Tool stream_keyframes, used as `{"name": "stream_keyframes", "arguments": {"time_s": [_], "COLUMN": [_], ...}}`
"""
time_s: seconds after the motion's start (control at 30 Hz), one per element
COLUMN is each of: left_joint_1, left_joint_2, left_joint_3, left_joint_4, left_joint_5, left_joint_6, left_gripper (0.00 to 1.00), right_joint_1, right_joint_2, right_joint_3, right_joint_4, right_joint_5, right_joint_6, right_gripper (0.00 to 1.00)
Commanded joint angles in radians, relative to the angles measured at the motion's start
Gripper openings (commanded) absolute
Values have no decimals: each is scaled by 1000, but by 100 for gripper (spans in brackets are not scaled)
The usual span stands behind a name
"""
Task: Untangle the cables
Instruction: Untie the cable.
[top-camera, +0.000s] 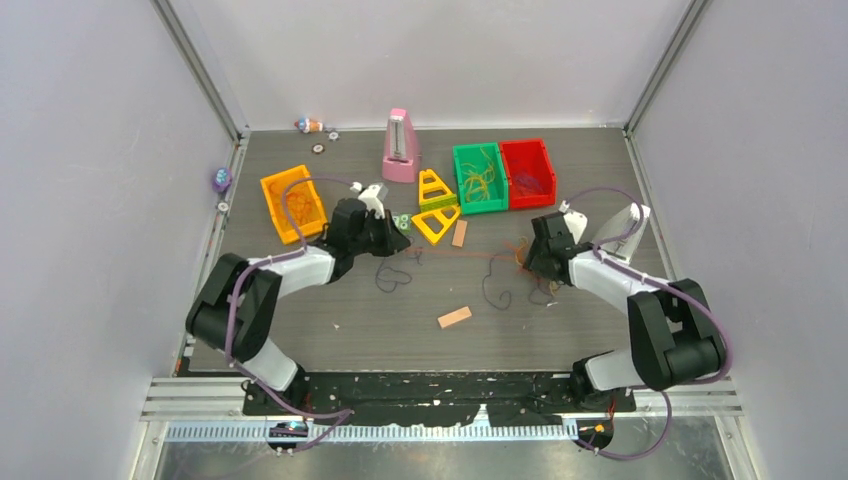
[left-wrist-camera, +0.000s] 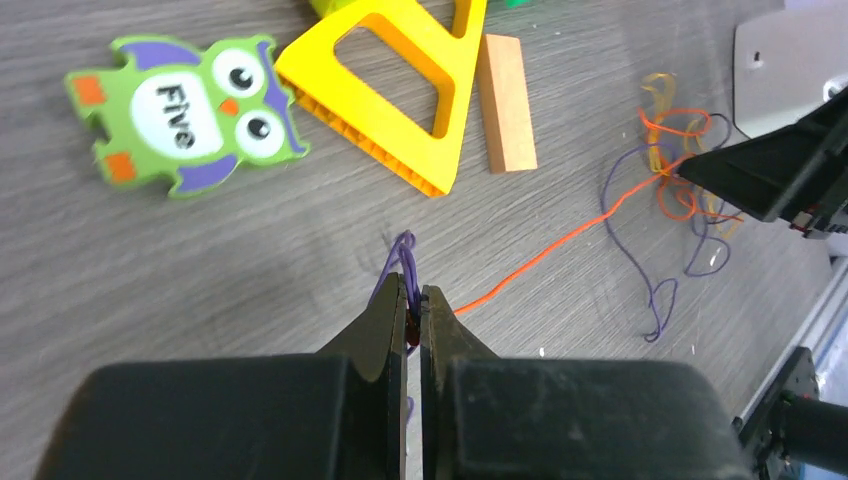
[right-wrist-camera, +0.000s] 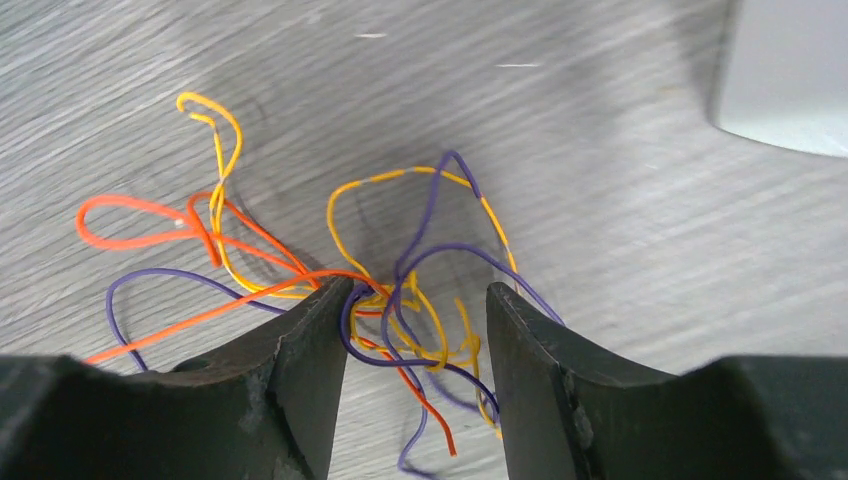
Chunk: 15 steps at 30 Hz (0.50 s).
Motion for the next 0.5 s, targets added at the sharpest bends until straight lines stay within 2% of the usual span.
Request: {"name": "stream_keyframes", "arguments": {"time_s": [0.0, 0.17, 0.2, 0.23, 0.27, 0.3, 0.33, 0.37, 0.47], "left_joint_1": [-9, -9, -10, -12, -21, -31, -40, -45, -45], "left_joint_2": [-140, -192, -190, -190, -193, -197, -203, -207, -212], "left_joint_3": [-81, -105, -99, -92, -85, -82, -83, -82, -67], "left_joint_4": [96, 79, 79, 76, 67, 58, 57, 53, 0], "left_joint_5": [-167, -168, -153, -124, -109, -115, -126, -133, -153], "left_joint_6": [-37, -12, -6, 2, 7, 13, 23, 31, 37], "left_gripper": [0, 0, 0, 4, 14, 28, 35, 42, 53], "right_joint_1": [-30, -33, -33, -33, -33, -32, -32, -28, 13], "right_joint_2": [-87, -160, -174, -179, -192, -199, -214, -220, -217], "right_joint_3": [-31, -41, -40, -41, -39, -40, -42, -44, 10], "right_joint_4": [-94, -69, -49, 3, 21, 55, 74, 104, 79], "right_joint_5": [202, 176, 136, 23, -36, -153, -213, -330, -391], "right_joint_6": [130, 64, 17, -38, -128, -189, -215, -256, -309], "right_gripper": [58, 61, 64, 67, 75, 79, 86, 89, 93]}}
